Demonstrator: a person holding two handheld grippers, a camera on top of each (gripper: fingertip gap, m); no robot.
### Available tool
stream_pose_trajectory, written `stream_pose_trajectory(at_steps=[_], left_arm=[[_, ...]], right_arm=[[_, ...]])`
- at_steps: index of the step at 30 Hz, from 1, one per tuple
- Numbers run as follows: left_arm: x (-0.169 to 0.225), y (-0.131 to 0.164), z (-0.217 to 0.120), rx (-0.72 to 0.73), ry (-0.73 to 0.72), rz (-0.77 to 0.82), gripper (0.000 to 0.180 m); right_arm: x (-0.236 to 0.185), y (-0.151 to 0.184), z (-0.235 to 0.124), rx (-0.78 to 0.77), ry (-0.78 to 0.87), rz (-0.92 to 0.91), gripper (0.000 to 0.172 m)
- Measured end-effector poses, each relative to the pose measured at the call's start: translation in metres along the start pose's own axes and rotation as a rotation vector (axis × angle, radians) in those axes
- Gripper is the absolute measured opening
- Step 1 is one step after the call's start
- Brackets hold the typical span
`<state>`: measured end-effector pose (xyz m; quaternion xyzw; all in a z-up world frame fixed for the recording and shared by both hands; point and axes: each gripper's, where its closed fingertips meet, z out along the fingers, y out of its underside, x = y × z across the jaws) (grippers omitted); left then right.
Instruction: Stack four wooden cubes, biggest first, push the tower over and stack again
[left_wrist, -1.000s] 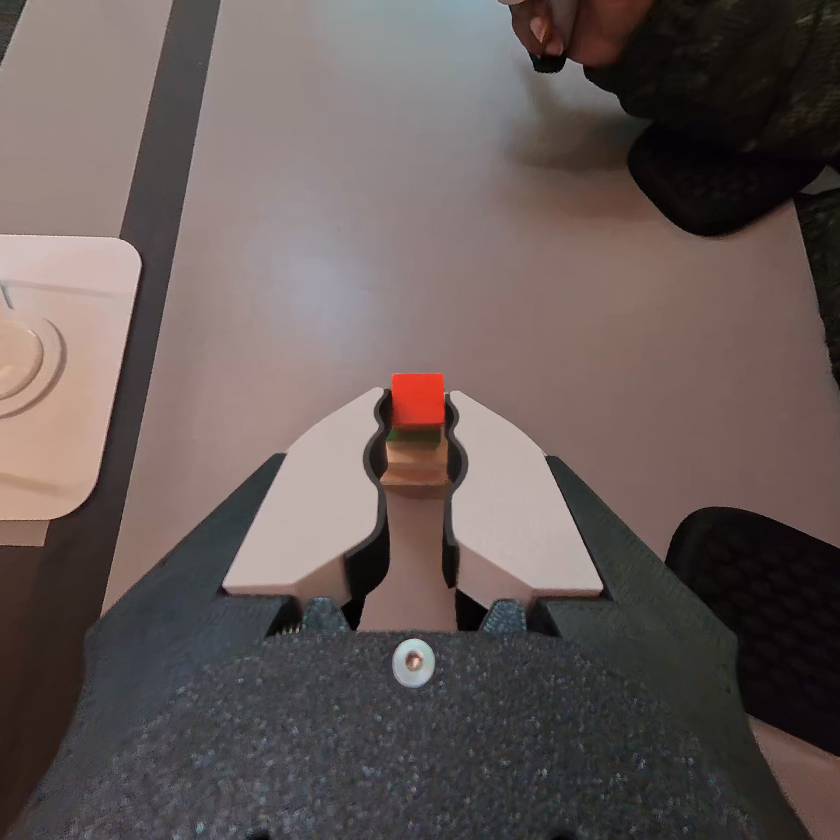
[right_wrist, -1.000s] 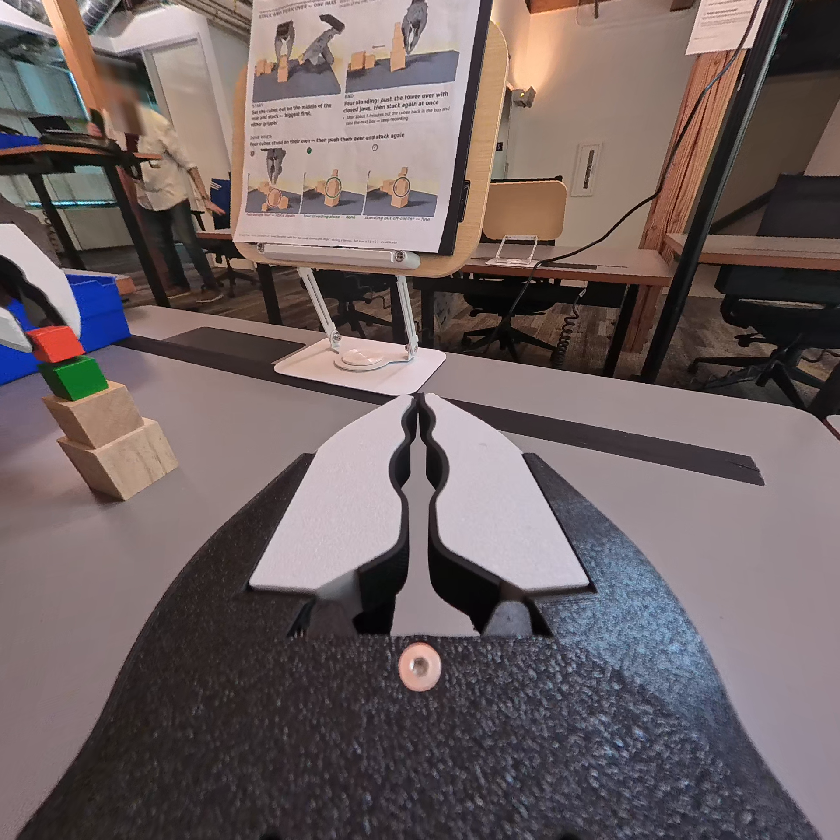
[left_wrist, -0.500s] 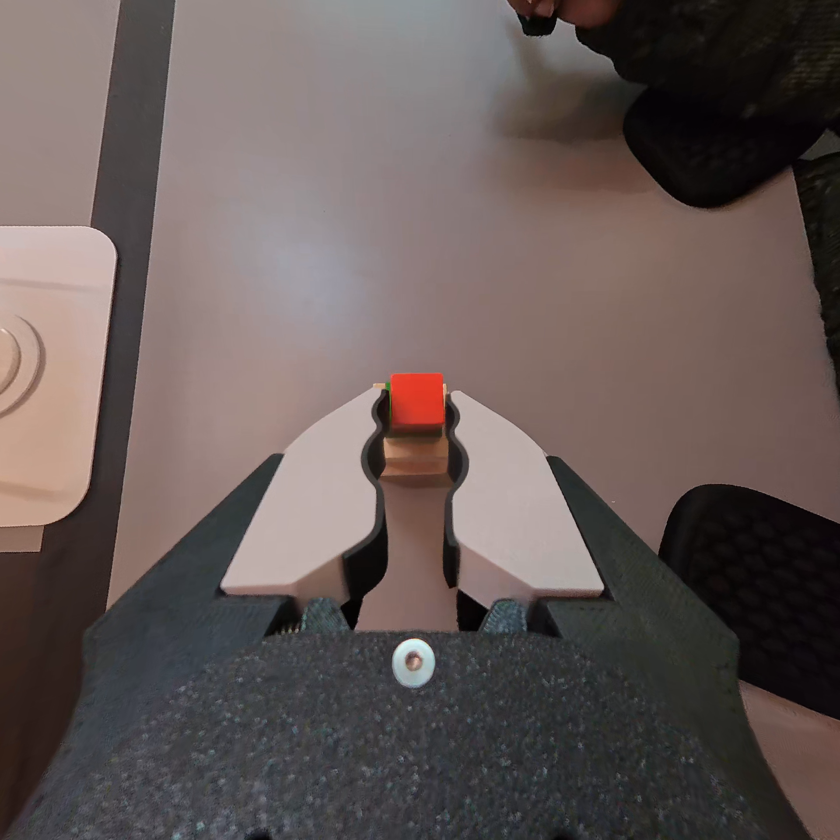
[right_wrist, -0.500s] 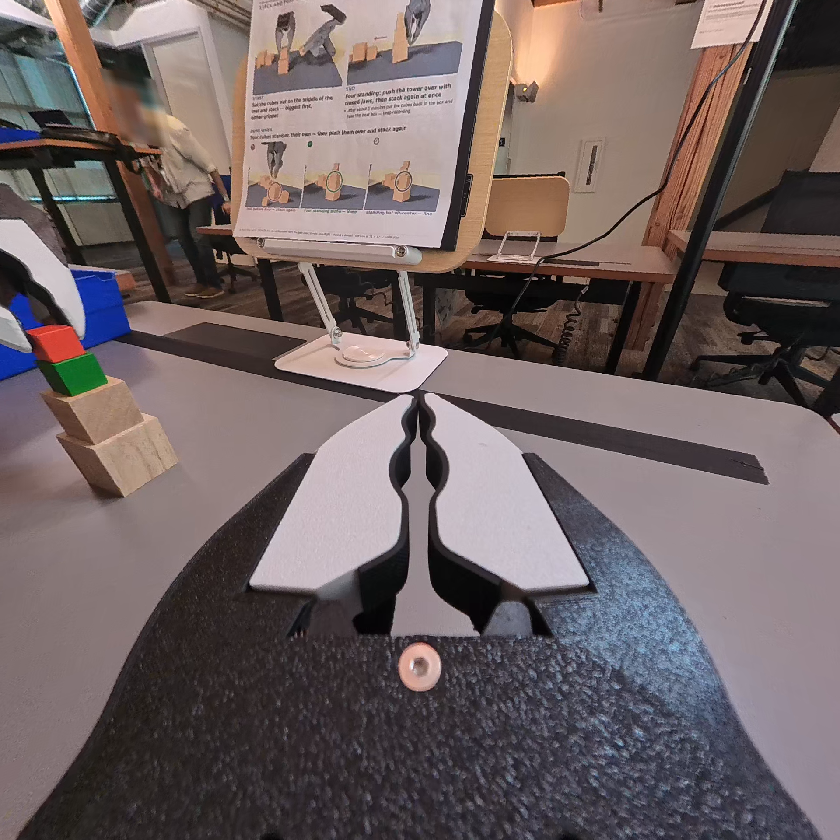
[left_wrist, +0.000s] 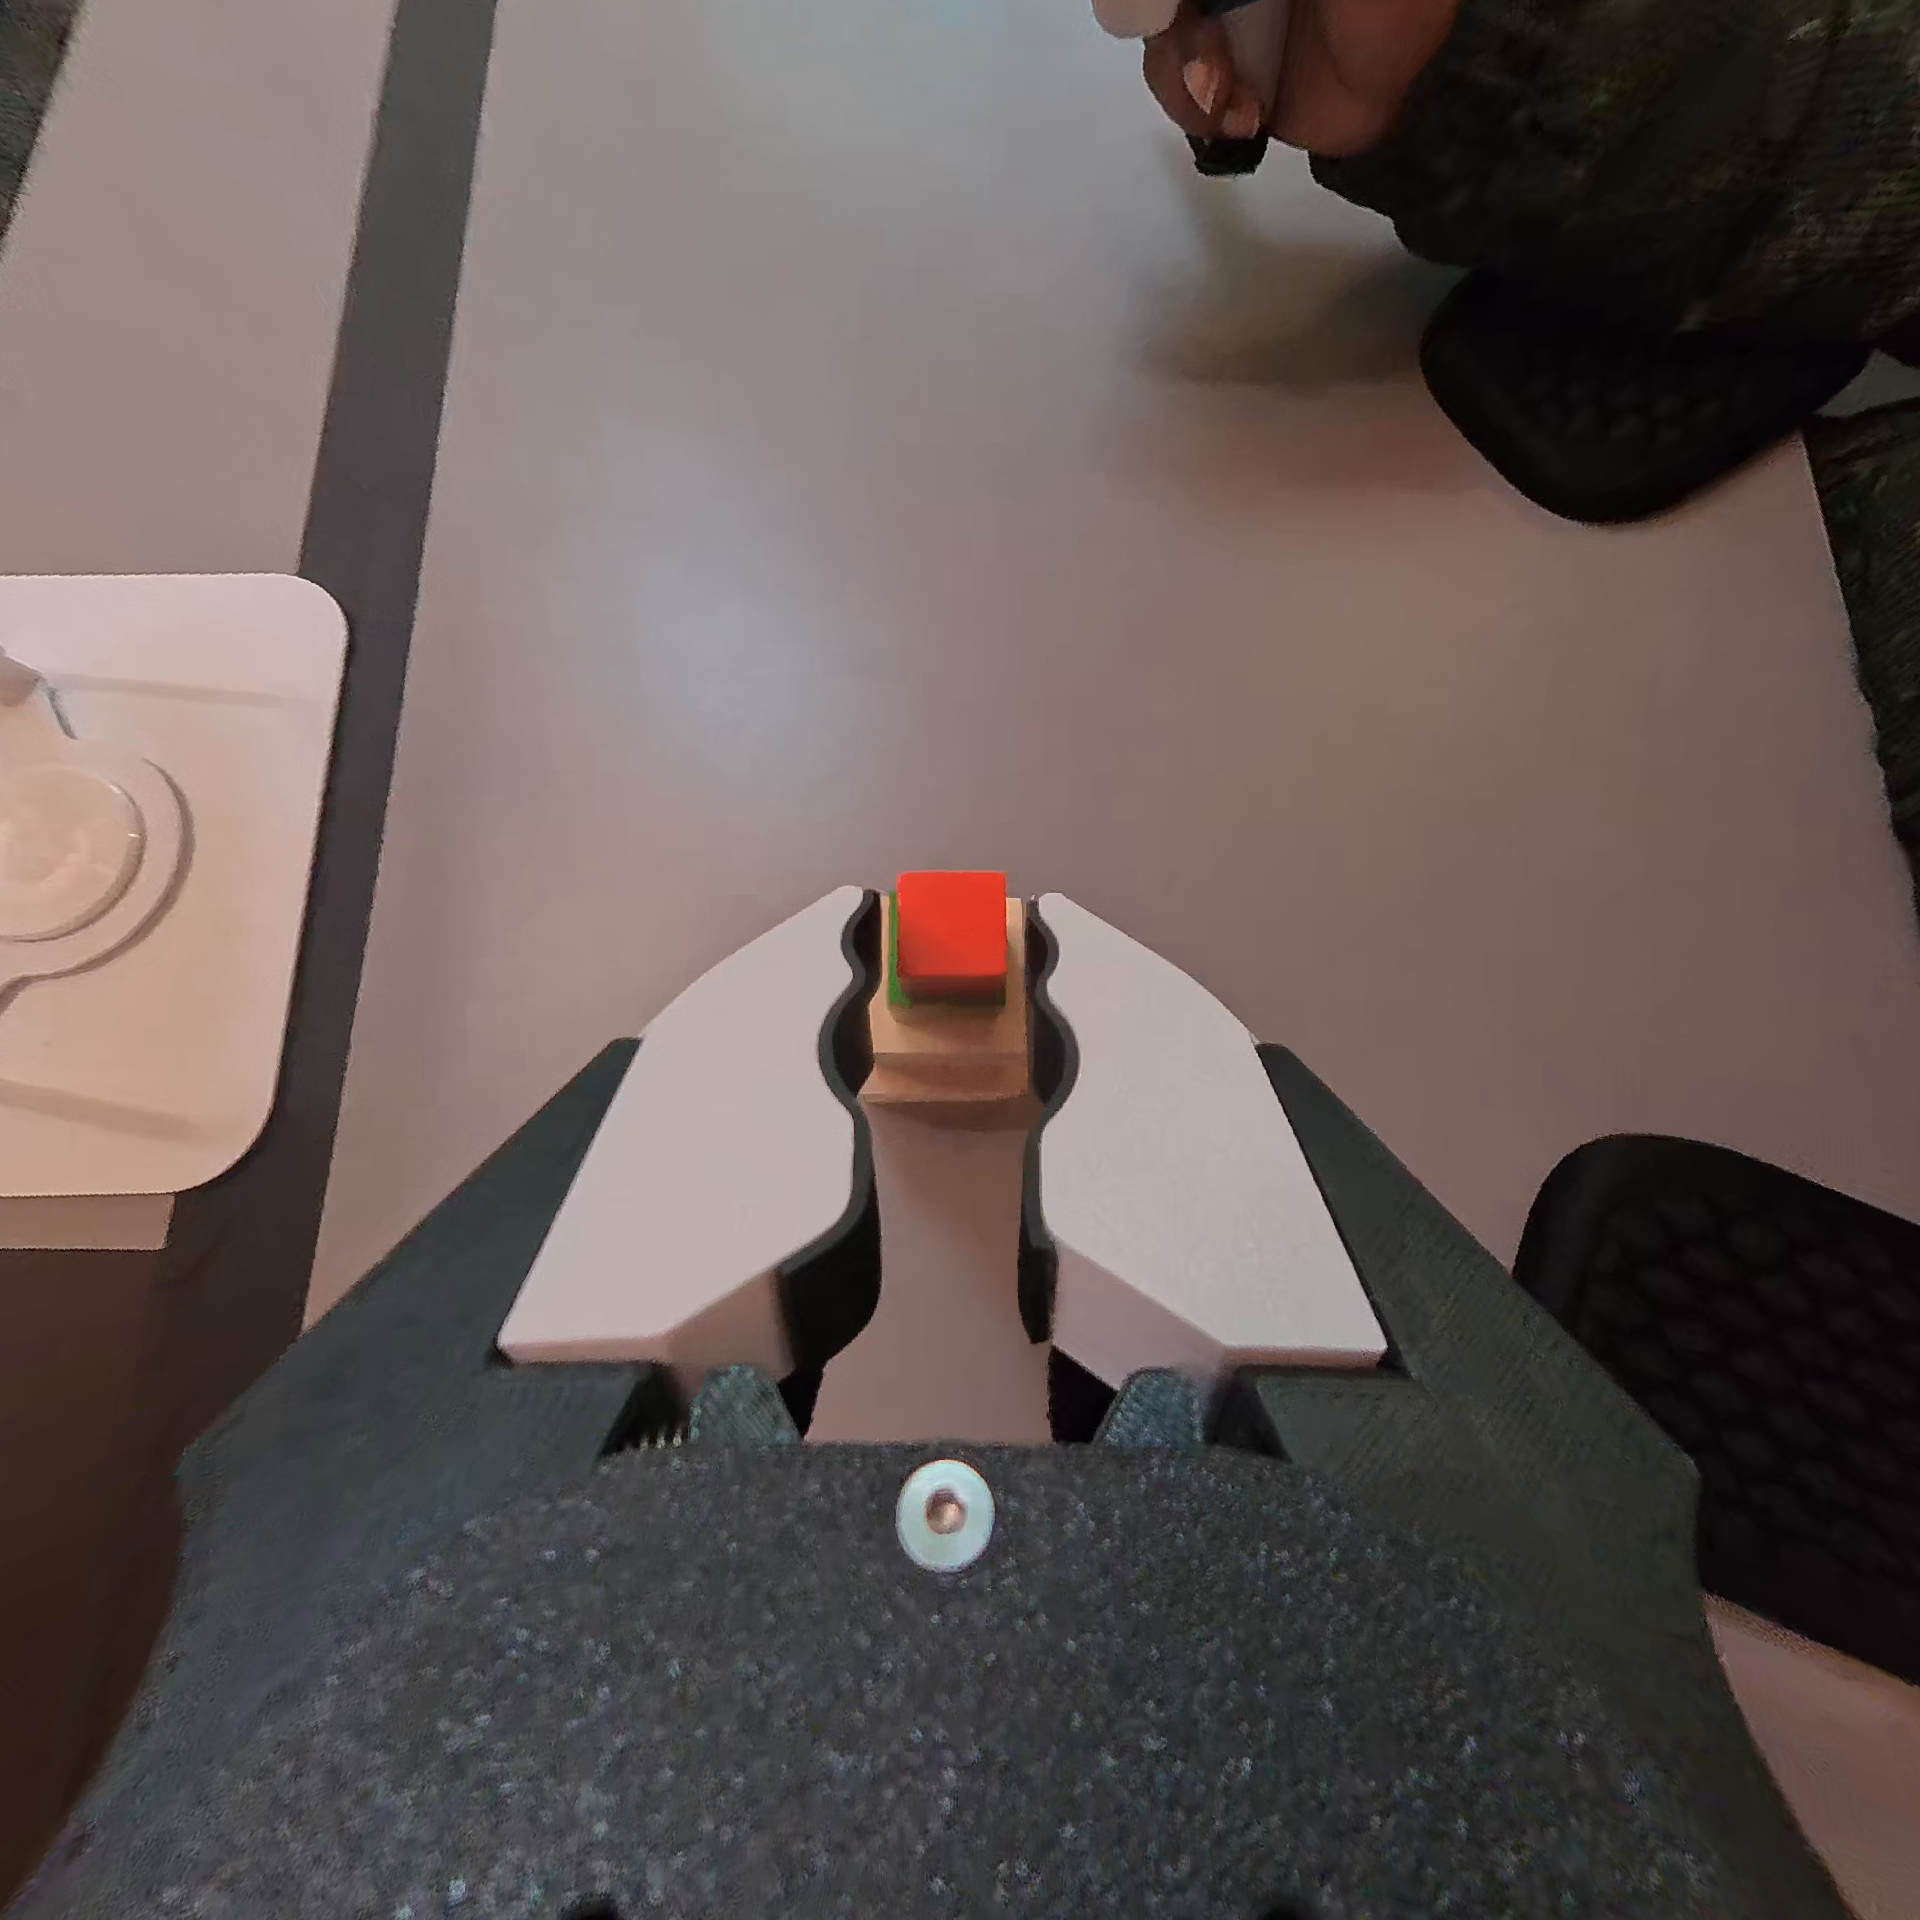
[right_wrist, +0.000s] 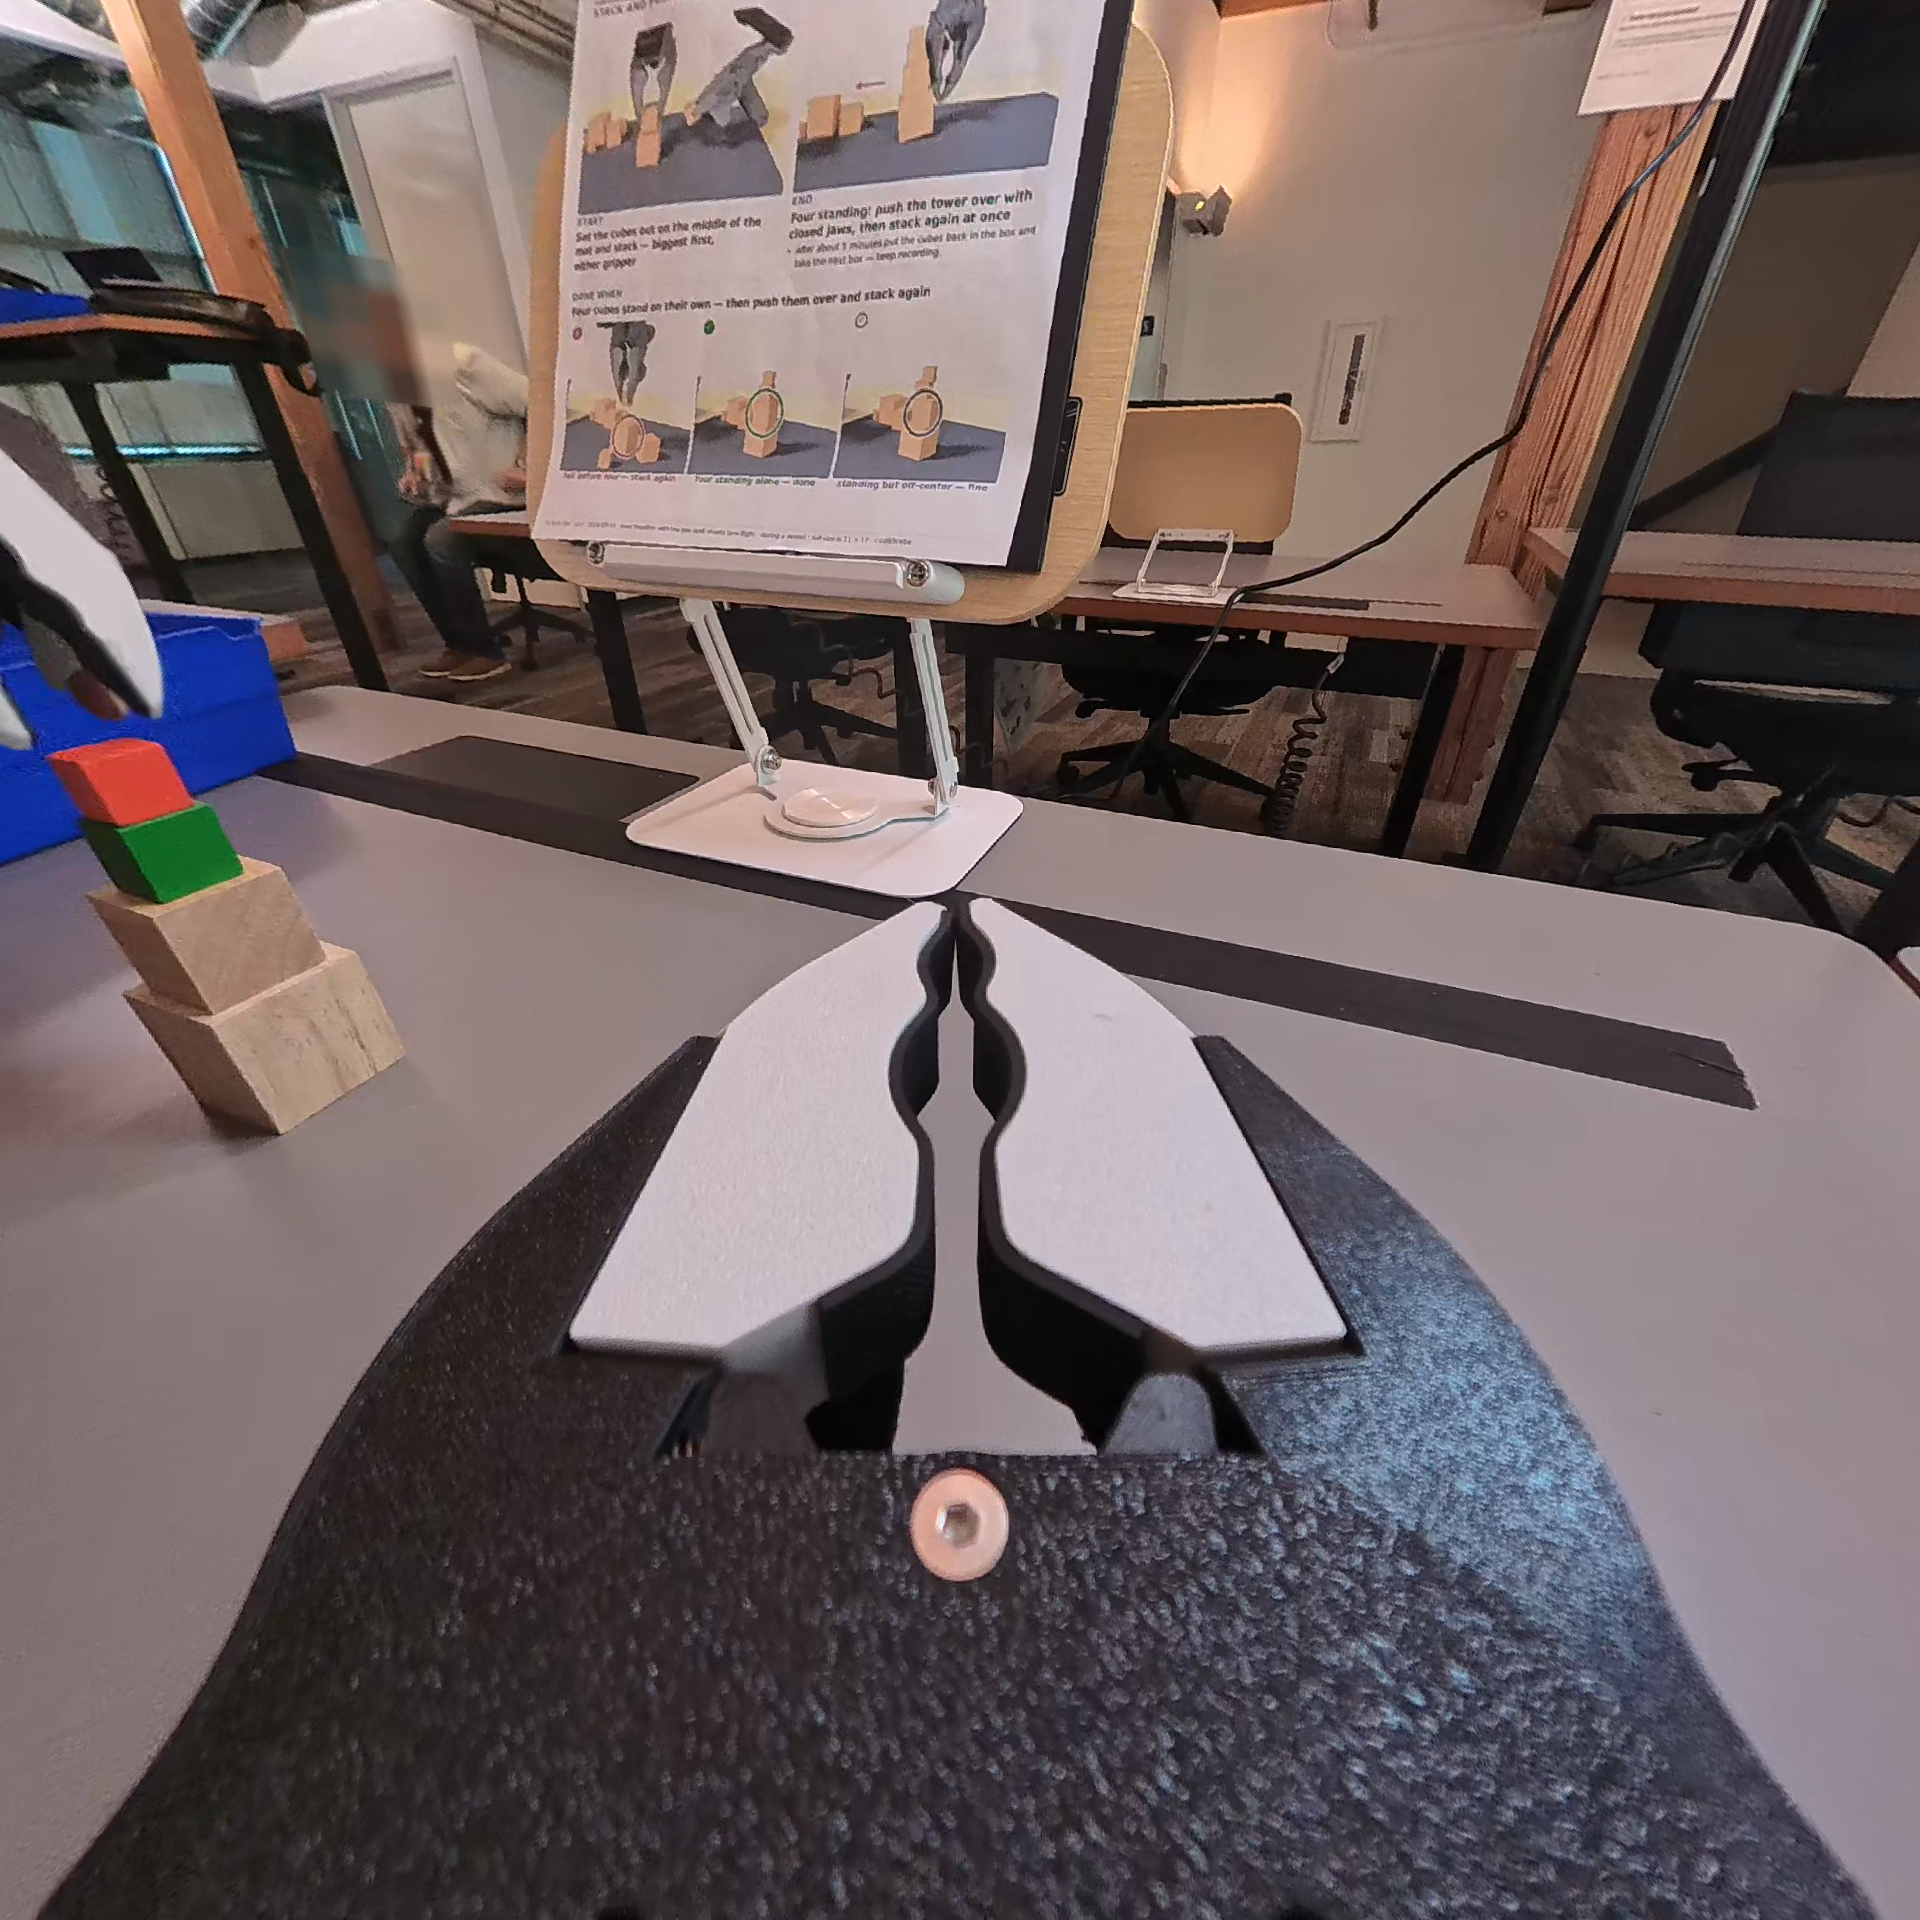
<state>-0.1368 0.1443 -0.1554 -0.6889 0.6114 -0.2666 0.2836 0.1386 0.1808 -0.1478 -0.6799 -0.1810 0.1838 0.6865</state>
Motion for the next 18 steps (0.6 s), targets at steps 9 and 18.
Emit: stream_pose_trajectory(at_steps=[9,18], left_arm=[[-0.016,-0.018,-0.038,0.299,-0.335,-0.031,0.016],[-0.025,0.025,-0.058,0.588,-0.723,-0.299,0.000]], right_arm=[[0.002,-0.003,-0.002,0.012,0.016,-0.005,0.000],[0.000,-0.001,-0.001,0.007,0.015,-0.009,0.000]])
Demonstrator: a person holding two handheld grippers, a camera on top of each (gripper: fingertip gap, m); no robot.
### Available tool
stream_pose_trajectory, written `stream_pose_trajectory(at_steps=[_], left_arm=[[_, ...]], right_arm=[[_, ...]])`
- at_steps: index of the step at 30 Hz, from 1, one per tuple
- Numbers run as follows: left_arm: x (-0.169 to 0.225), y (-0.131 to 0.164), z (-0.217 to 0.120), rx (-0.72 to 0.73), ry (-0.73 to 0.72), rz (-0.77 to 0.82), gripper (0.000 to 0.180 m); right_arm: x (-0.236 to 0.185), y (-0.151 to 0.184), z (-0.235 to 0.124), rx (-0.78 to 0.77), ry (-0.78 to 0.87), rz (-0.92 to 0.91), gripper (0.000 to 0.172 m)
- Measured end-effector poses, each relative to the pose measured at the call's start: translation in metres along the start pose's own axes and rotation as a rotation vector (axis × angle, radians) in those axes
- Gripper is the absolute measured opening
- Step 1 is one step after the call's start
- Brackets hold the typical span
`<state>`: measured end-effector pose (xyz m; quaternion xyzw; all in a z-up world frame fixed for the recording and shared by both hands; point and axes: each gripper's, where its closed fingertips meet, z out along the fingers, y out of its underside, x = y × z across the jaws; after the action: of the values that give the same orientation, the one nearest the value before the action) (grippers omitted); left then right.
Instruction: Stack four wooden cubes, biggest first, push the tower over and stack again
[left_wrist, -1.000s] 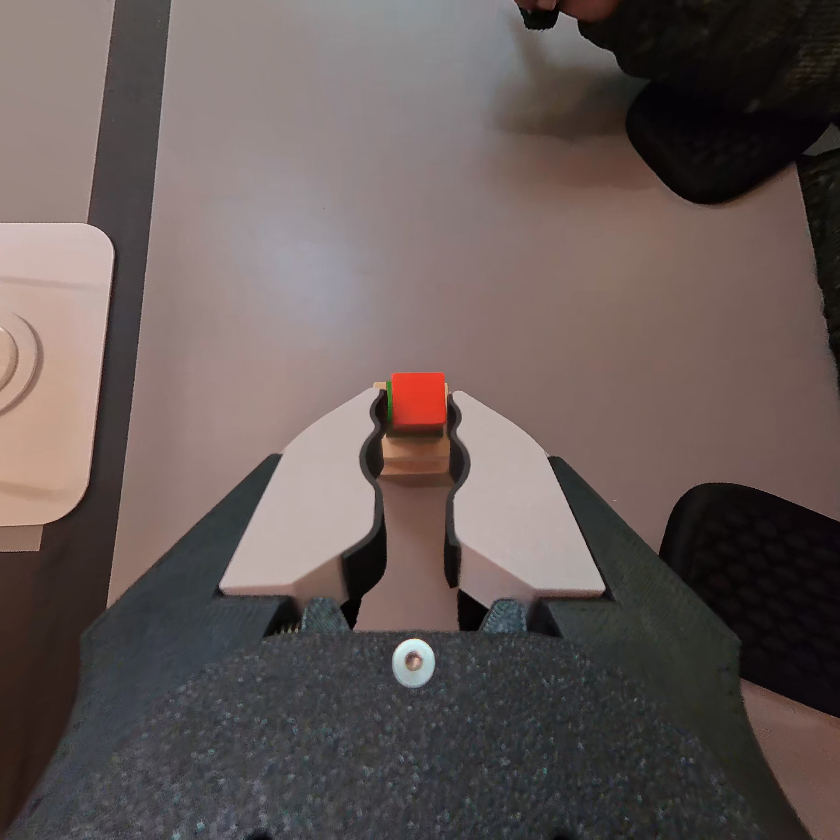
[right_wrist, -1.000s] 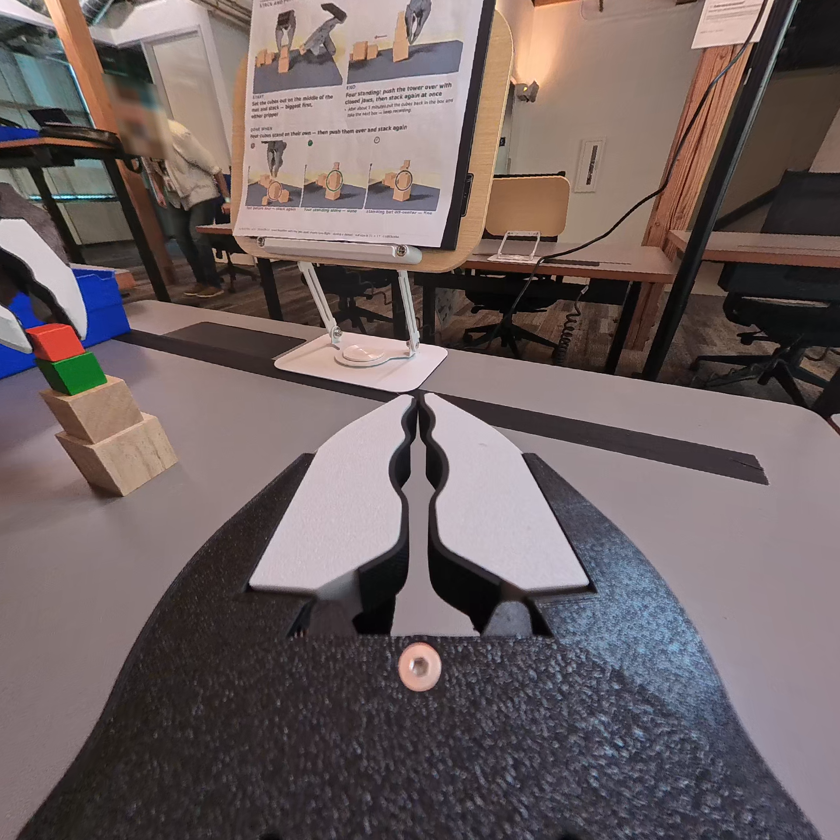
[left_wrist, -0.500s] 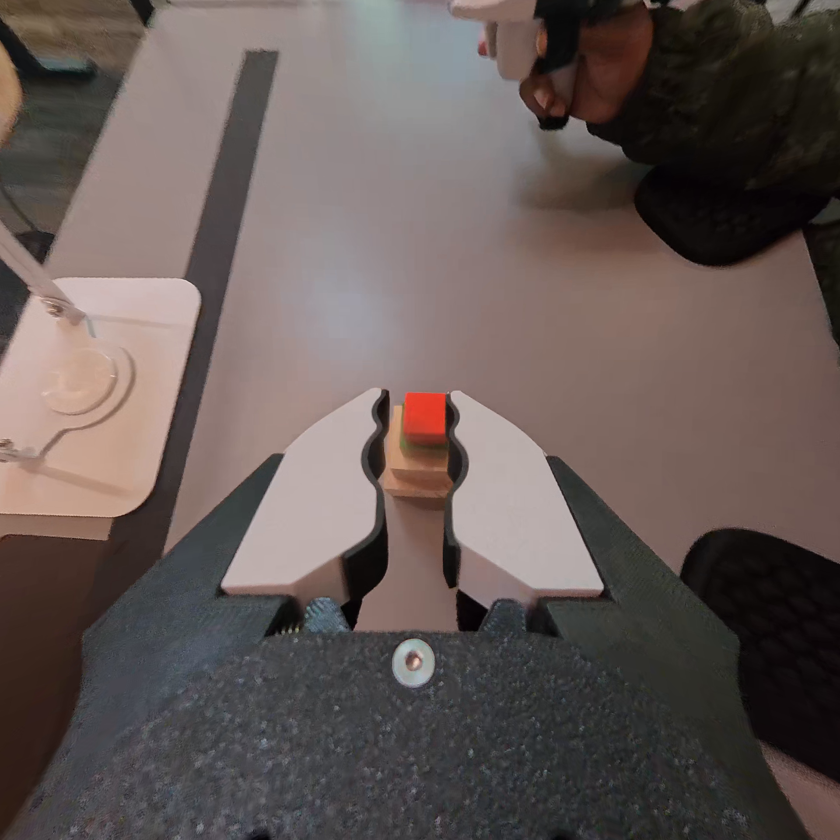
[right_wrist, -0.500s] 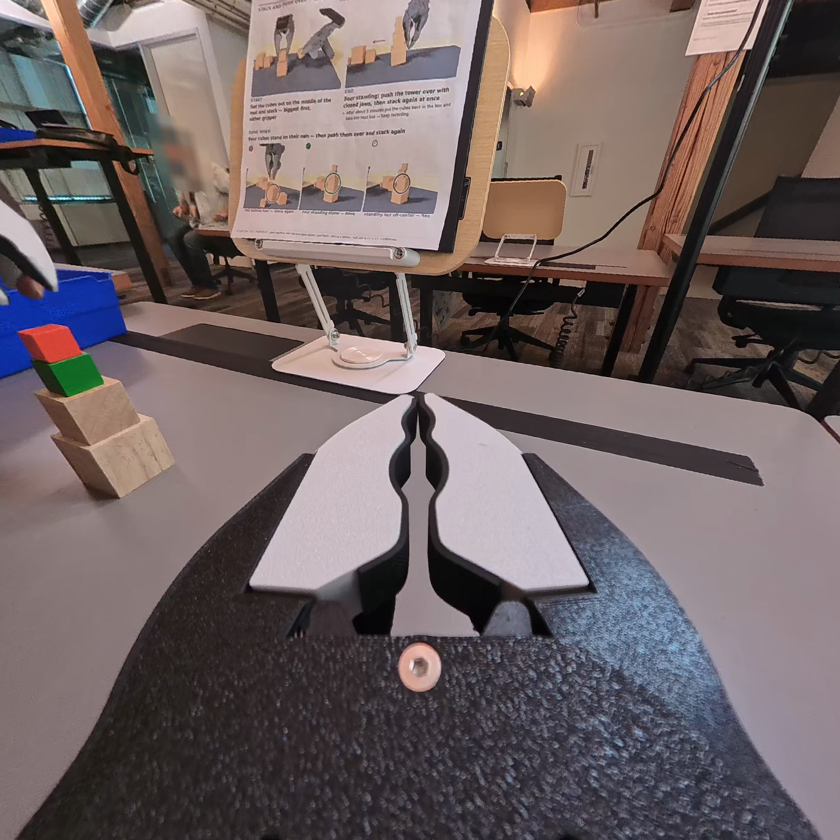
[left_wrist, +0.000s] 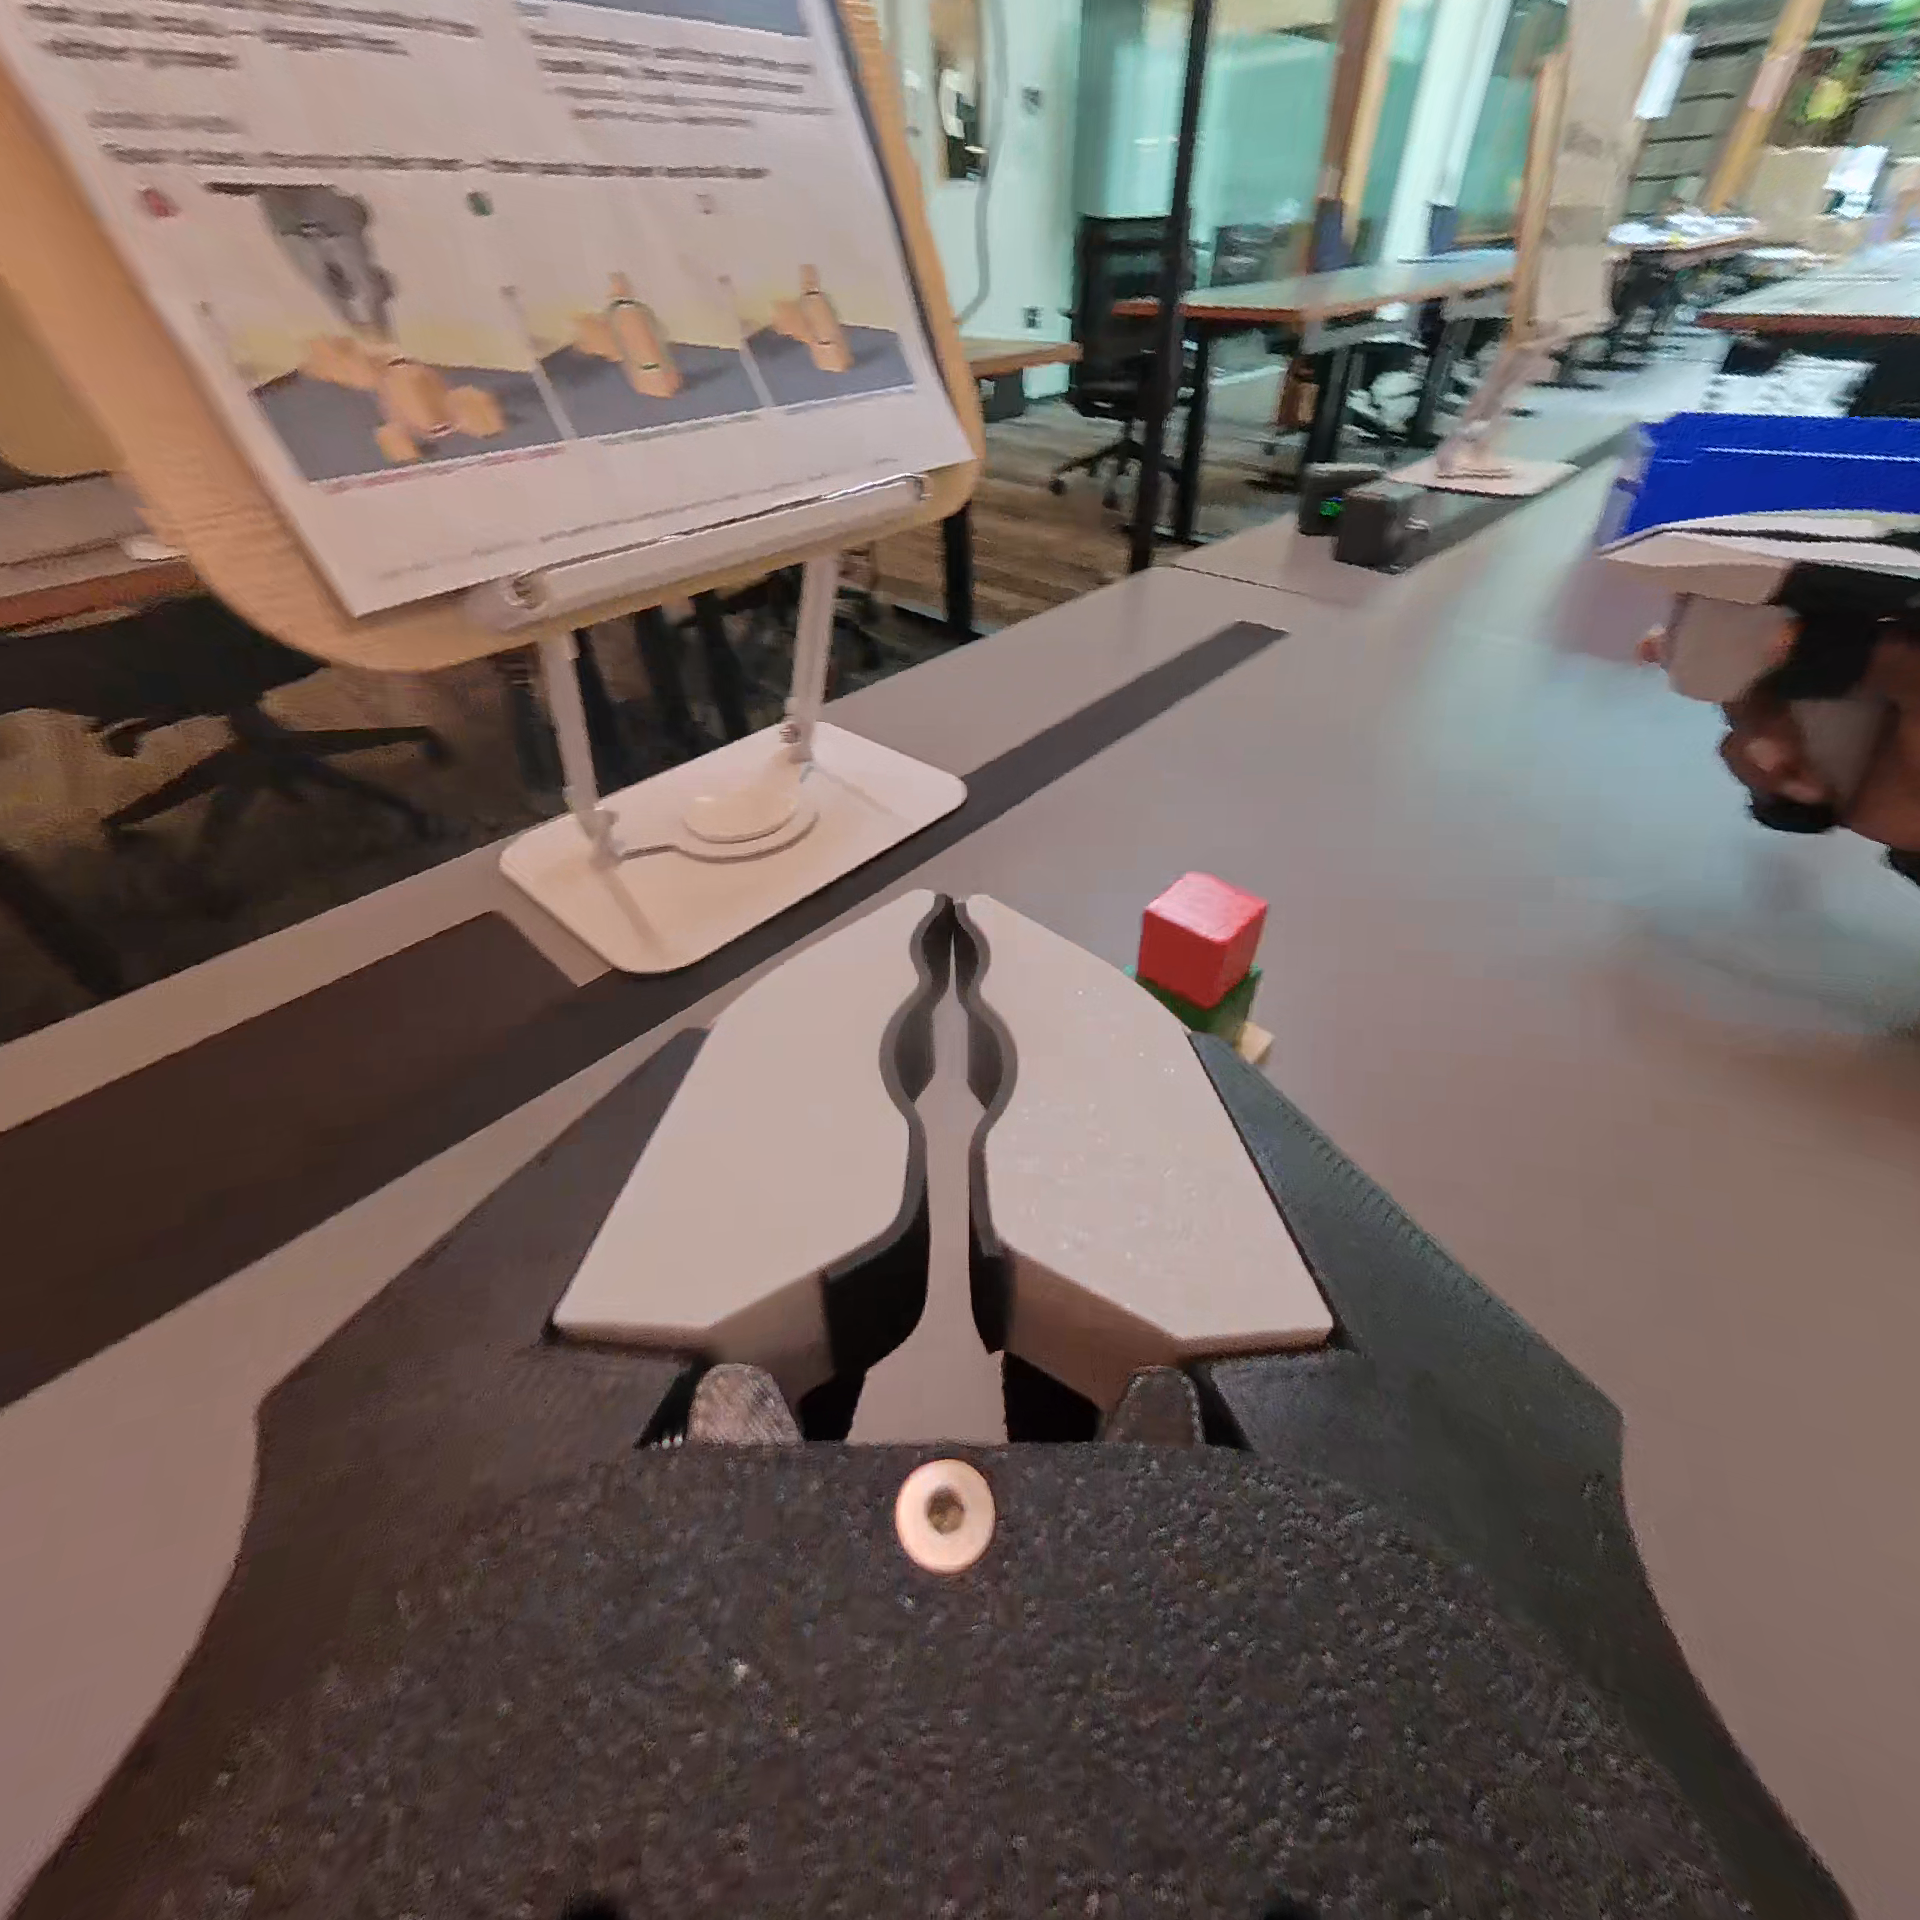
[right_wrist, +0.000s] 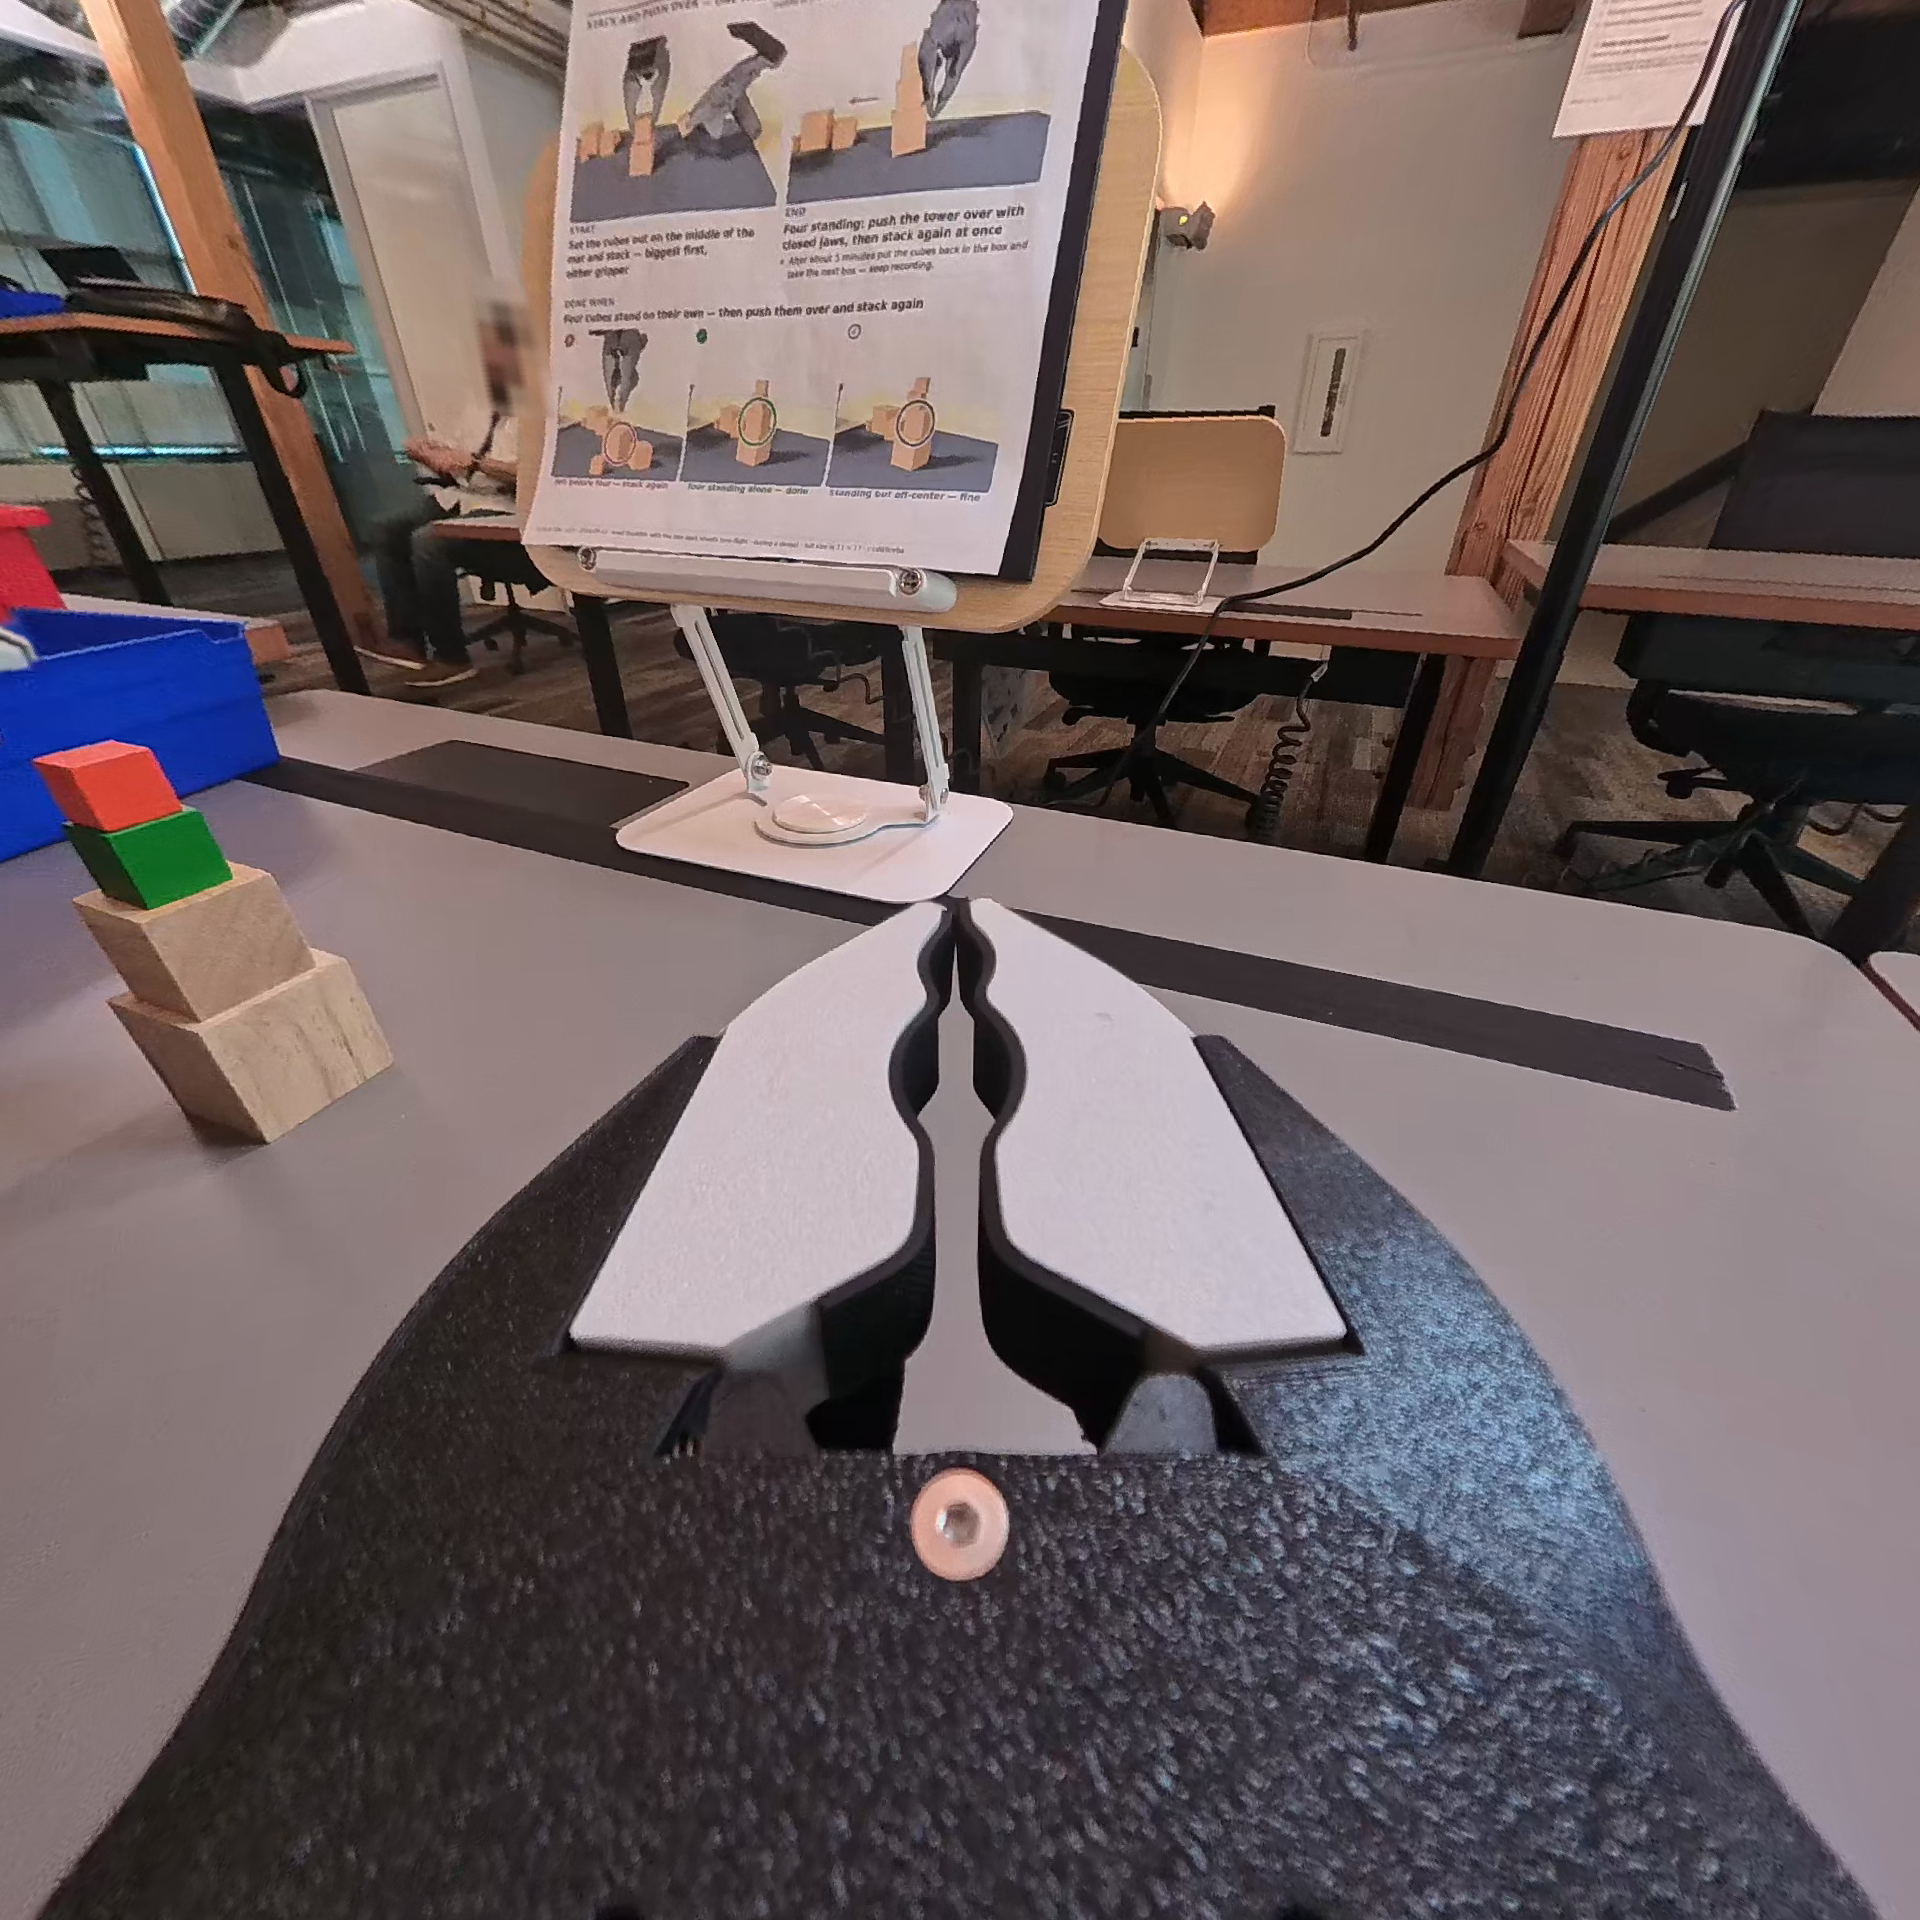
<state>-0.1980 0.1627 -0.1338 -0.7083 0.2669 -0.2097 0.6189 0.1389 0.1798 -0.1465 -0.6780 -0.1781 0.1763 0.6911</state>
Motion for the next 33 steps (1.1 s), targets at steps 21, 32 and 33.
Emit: stream_pose_trajectory(at_steps=[21,32,33], left_arm=[[-0.069,0.088,-0.025,-0.032,-0.459,-0.178,0.002],[-0.042,0.113,-0.002,-0.278,-0.437,-0.034,0.000],[-0.035,0.115,0.002,-0.302,-0.430,0.002,0.000]], right_arm=[[-0.002,0.029,0.011,-0.086,0.000,-0.001,0.000],[0.004,0.026,0.008,-0.079,0.029,-0.006,0.000],[0.004,0.023,0.007,-0.071,0.031,-0.004,0.000]])
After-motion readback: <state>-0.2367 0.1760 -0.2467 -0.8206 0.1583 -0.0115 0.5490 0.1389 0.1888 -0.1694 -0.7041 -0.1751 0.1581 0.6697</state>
